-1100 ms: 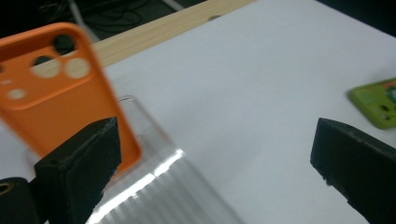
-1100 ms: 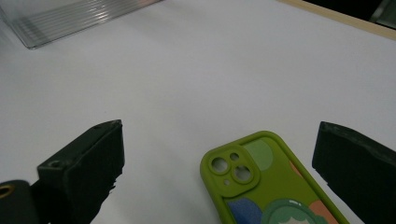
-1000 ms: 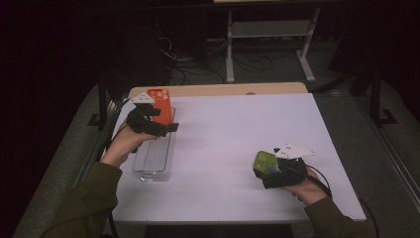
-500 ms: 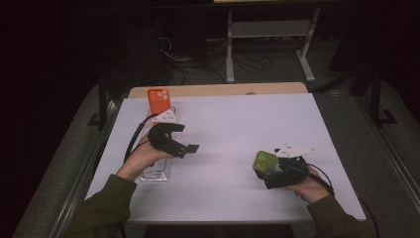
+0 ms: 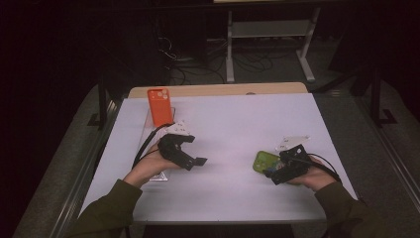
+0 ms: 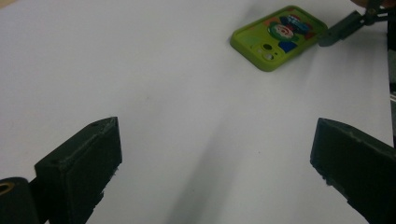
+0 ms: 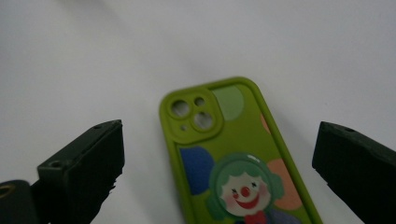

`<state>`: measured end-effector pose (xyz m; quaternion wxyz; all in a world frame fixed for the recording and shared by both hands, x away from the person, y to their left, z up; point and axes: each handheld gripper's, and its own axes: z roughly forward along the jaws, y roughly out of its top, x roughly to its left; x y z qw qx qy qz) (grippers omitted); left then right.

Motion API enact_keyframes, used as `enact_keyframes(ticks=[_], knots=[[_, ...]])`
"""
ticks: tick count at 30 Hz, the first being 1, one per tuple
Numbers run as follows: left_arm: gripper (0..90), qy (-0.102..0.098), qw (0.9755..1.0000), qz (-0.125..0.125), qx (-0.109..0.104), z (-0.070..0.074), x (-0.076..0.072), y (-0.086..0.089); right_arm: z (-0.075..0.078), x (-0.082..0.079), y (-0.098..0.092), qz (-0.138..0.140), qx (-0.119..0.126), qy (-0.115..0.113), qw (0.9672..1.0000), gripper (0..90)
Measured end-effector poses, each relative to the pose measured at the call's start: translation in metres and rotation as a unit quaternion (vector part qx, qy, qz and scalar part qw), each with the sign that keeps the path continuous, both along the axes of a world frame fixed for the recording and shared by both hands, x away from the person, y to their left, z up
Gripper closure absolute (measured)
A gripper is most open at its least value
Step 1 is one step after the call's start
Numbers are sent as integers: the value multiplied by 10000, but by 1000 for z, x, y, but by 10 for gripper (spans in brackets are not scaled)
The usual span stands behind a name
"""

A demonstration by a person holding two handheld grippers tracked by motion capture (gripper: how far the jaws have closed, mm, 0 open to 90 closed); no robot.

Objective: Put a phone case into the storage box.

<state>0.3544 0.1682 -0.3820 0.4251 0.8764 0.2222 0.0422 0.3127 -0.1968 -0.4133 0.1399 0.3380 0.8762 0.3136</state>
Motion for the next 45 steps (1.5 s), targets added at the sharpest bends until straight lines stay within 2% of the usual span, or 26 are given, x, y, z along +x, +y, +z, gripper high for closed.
enact_keyframes(ticks=[6,9,12,15,17,20,27,34,41,45], knots=[[18,24,10000,-93,7,-2,-3,-5,-7,11,-7,233,-451,274,9983,17],[18,15,9999,-126,5,-3,-4,-6,-9,15,-8,336,-711,447,9959,17],[18,11,9999,-119,-6,-3,-4,-7,-10,19,-10,396,-863,607,9936,17],[19,20,9999,-137,6,-3,-5,-8,-11,24,-13,500,-1078,669,9907,17],[19,33,9999,-164,19,-3,-5,-8,-11,26,-15,581,-1055,785,9896,18],[19,47,9998,-204,62,-2,-6,-9,-12,30,-17,727,-1182,951,9857,19],[19,23,9997,-220,63,-1,-7,-10,-15,35,-19,891,-1344,1193,9797,47],[19,9,9997,-216,59,0,-7,-9,-18,37,-16,1136,-1485,1318,9735,112],[19,14,9997,-220,73,0,-7,-10,-18,41,-15,1317,-1604,1420,9679,121],[19,14,9997,-225,81,1,-7,-9,-17,42,-15,1352,-1625,1437,9668,144]])
